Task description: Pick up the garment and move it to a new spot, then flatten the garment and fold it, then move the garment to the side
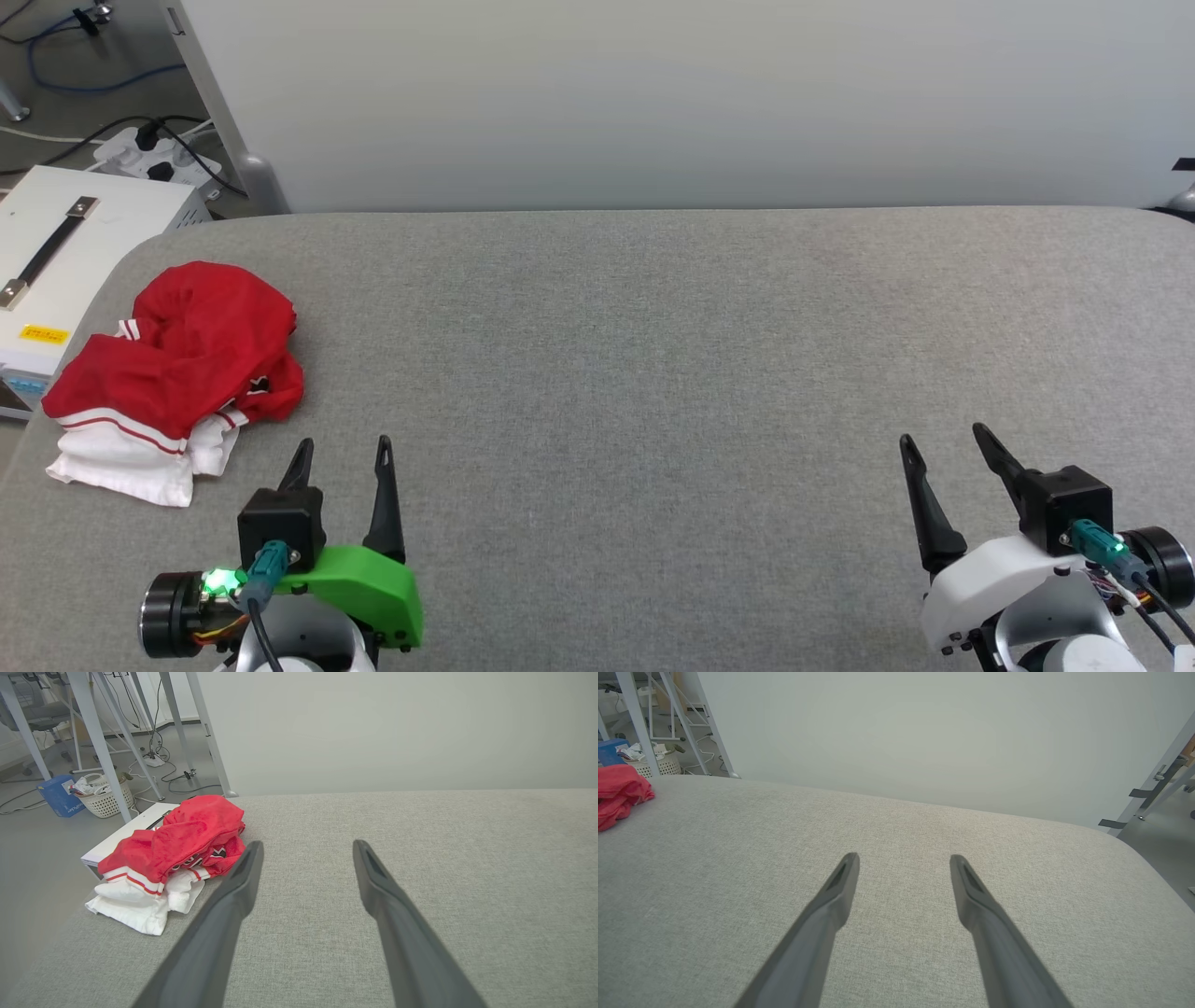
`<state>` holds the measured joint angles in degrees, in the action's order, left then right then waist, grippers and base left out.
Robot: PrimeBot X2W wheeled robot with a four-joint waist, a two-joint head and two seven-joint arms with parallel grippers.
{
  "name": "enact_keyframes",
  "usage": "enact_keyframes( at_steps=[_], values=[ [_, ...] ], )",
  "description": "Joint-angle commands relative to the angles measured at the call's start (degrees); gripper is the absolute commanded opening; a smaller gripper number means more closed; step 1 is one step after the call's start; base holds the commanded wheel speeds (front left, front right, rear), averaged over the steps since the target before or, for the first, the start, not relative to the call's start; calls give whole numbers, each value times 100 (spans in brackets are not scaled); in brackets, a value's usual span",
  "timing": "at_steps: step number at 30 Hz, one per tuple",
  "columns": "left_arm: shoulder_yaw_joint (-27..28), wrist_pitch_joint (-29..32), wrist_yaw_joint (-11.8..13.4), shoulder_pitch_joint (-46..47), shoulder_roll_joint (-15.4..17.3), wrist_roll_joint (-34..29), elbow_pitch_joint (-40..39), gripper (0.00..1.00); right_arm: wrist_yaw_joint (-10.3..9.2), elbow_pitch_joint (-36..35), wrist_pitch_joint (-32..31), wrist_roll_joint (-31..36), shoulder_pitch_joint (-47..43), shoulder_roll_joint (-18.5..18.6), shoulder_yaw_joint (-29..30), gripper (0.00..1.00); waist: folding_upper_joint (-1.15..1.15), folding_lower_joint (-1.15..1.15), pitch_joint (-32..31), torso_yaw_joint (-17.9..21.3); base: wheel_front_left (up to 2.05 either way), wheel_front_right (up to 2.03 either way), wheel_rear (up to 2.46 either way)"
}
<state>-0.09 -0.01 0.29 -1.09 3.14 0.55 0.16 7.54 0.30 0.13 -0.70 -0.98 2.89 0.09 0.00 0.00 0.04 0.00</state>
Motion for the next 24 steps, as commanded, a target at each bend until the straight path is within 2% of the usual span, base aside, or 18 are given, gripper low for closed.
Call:
enact_keyframes(
  at_steps=[1,24],
  values=[
    [-9,-56,31,9,-1,30,-5,100,0,-7,55,-37,4,0,20,100,0,0,2,-1,0,0,0],
    [-80,-327,98,46,-6,175,-58,100,-1,-184,323,-528,-19,0,130,100,0,0,34,8,0,0,0]
  ],
)
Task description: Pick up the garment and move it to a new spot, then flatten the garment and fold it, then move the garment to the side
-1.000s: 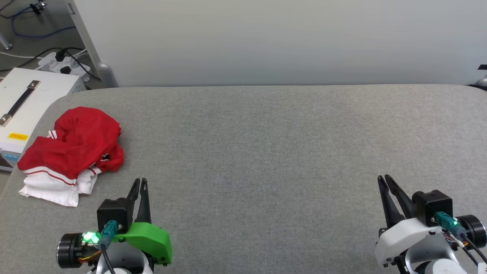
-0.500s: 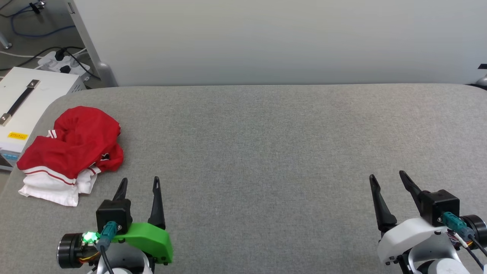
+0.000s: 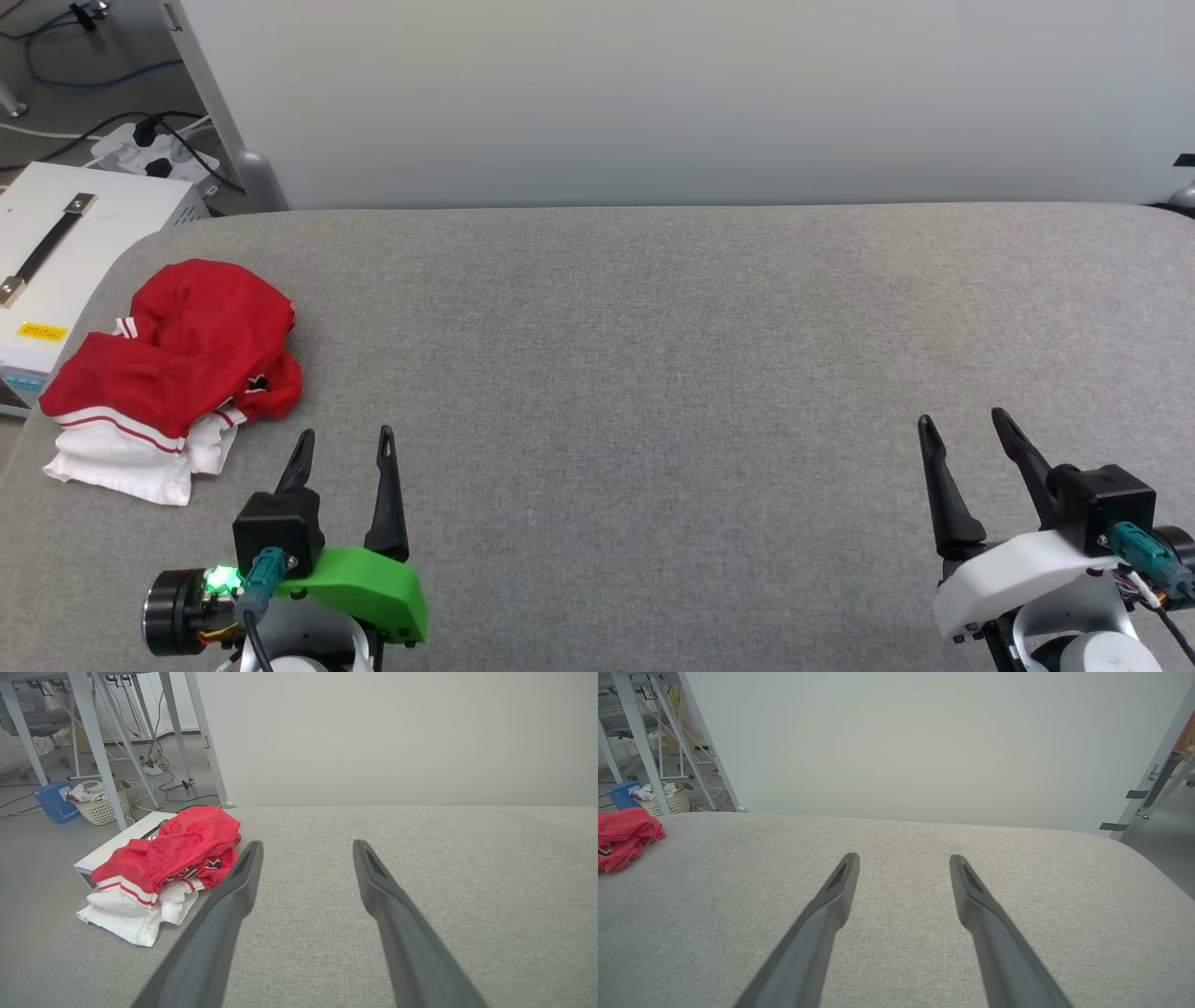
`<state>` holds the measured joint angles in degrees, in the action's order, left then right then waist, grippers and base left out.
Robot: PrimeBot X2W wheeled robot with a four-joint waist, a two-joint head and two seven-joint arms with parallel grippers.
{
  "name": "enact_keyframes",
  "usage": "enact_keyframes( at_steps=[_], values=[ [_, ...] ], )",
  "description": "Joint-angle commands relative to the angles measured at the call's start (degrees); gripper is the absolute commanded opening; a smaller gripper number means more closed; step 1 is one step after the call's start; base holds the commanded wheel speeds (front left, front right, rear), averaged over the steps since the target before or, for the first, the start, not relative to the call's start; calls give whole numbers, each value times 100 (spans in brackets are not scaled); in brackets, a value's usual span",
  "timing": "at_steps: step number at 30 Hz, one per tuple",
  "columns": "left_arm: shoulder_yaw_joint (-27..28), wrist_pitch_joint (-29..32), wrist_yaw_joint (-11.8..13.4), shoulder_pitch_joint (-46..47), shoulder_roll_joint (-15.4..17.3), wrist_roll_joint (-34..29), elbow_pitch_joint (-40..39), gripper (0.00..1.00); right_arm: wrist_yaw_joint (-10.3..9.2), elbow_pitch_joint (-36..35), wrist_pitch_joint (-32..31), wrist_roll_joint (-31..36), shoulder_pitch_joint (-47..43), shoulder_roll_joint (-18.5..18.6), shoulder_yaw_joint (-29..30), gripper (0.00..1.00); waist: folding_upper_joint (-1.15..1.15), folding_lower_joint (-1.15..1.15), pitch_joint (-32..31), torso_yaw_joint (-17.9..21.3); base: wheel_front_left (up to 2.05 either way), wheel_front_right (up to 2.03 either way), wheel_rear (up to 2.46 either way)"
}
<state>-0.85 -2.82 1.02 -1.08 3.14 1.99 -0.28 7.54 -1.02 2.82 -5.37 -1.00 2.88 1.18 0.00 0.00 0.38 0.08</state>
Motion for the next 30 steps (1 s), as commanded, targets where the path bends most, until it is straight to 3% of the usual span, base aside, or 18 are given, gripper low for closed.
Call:
enact_keyframes(
  at_steps=[1,30],
  values=[
    [-6,-59,26,45,-6,40,-10,100,-1,-53,67,-79,-23,1,20,100,0,0,2,1,0,0,0],
    [-74,-404,105,14,-12,227,145,100,-2,17,409,-223,-210,0,-33,100,0,0,65,2,0,0,0]
  ],
)
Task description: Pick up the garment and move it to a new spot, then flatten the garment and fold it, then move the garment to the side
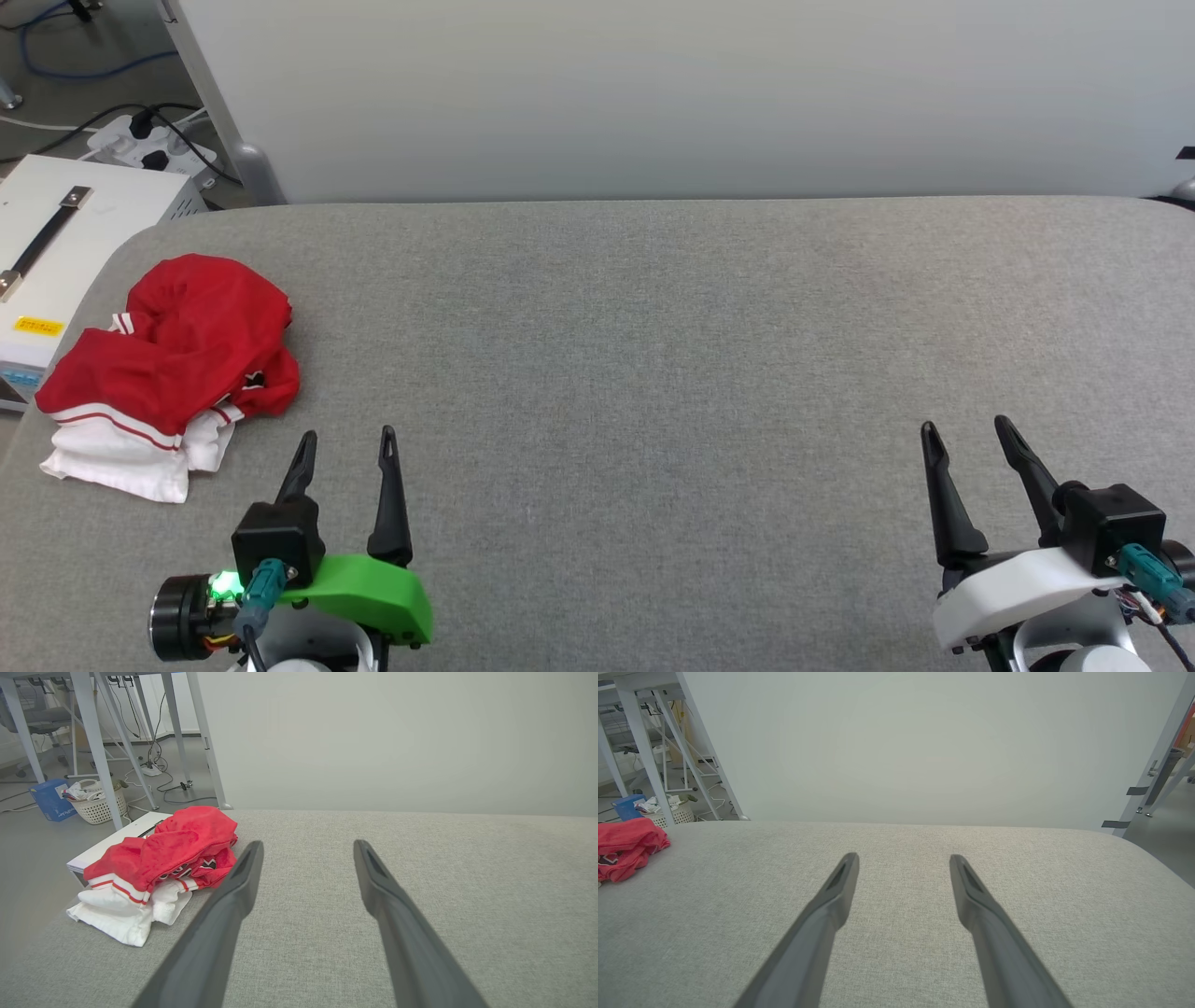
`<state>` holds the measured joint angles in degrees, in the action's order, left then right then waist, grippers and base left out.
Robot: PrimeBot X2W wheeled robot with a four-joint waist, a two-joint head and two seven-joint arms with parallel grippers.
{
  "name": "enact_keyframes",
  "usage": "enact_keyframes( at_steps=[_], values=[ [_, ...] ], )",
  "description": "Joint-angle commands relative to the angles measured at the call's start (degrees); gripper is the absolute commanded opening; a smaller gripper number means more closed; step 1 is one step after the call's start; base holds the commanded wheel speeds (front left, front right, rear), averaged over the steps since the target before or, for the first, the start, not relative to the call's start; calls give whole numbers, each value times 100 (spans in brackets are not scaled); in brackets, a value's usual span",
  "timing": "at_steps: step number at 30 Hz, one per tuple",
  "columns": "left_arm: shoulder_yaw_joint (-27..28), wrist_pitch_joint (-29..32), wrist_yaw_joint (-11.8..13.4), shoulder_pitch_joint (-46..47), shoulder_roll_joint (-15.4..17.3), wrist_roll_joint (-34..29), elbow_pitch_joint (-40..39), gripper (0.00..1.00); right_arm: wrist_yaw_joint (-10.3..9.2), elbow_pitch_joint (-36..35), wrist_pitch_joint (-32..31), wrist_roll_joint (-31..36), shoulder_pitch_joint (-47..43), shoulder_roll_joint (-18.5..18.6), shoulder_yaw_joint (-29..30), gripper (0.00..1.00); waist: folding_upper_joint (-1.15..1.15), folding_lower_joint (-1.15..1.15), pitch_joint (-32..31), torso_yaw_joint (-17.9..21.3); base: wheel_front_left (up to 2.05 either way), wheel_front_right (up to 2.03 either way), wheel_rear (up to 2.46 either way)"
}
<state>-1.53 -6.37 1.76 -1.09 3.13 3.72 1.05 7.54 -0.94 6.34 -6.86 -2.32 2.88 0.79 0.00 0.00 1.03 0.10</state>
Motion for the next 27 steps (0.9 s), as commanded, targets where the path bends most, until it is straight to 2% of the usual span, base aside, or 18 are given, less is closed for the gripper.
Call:
enact_keyframes(
  at_steps=[1,16,27],
  values=[
    [-7,-59,32,15,-11,60,19,100,-2,10,67,-71,-80,0,6,100,0,0,2,0,0,0,0],
    [-44,-238,52,25,-14,161,101,100,-3,-29,245,-55,-141,0,-50,100,0,0,46,-88,0,0,0],
    [-22,-370,114,62,-16,299,162,100,-4,-109,375,-18,-165,0,-231,100,0,0,122,-443,0,0,0]
  ],
)
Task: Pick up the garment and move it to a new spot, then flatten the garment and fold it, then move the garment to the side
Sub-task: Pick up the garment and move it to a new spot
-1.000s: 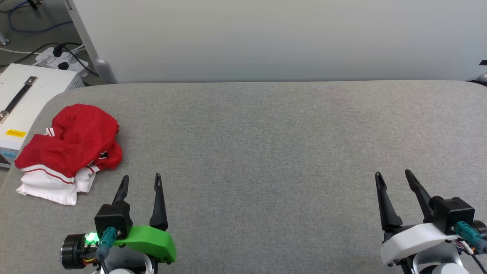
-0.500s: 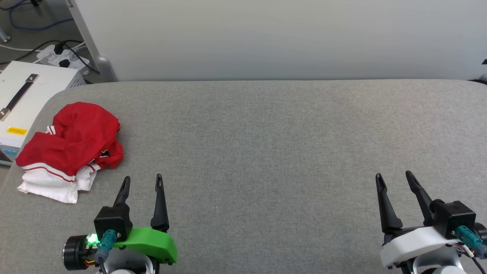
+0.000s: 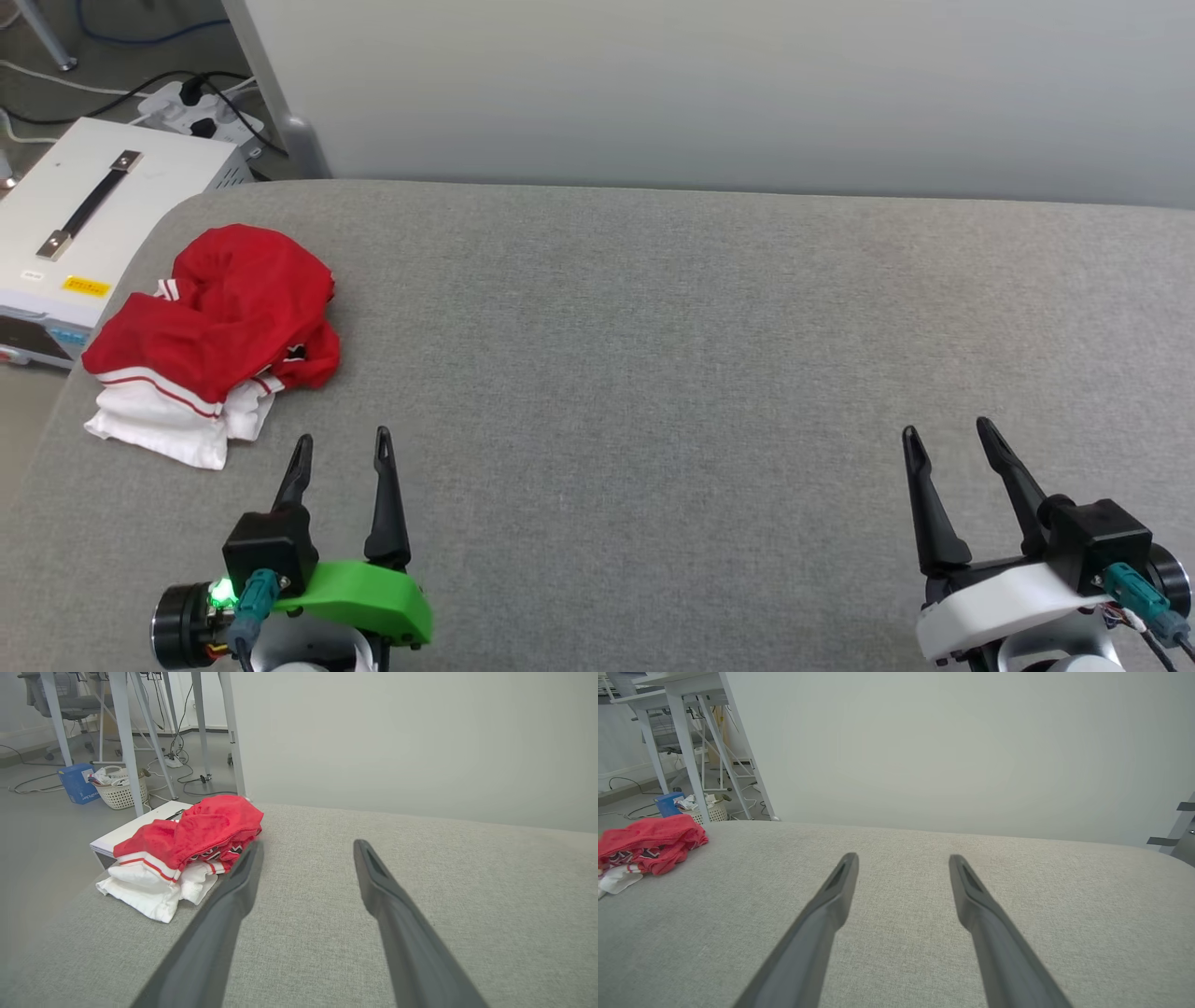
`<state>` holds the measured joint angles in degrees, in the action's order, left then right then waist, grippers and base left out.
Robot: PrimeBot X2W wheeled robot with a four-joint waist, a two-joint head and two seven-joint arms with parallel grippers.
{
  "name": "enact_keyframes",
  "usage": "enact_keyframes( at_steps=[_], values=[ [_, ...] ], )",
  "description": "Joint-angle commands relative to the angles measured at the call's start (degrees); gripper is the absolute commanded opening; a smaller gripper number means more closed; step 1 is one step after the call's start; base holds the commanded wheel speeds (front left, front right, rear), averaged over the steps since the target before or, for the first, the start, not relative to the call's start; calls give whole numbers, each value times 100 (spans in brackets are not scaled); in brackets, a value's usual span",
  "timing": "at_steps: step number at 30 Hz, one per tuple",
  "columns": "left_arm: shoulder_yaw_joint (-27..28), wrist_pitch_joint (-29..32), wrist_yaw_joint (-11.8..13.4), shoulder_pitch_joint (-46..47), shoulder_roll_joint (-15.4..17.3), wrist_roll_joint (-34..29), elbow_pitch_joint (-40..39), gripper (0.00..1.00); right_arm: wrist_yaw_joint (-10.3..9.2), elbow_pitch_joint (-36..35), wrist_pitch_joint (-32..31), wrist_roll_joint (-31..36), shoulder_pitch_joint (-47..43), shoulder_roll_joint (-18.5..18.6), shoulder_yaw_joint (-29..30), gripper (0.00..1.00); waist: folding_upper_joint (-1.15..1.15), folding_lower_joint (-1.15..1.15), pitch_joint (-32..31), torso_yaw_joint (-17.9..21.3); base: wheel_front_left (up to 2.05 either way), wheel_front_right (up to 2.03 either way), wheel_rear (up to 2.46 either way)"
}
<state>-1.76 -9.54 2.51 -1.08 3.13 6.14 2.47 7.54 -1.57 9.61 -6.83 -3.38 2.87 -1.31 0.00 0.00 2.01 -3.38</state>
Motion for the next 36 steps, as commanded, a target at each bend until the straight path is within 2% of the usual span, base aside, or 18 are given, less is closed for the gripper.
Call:
enact_keyframes(
  at_steps=[1,27,36],
  values=[
    [5,-63,44,63,-17,76,28,100,-4,-44,60,-27,-63,1,-41,100,0,0,29,-133,0,0,0],
    [96,-373,173,116,-22,579,177,100,-5,-105,367,92,-41,1,-433,100,0,0,340,-1742,0,0,0],
    [149,-478,161,131,-24,731,261,100,-5,-125,471,90,-28,0,-512,100,0,0,433,-2072,0,0,0]
  ],
)
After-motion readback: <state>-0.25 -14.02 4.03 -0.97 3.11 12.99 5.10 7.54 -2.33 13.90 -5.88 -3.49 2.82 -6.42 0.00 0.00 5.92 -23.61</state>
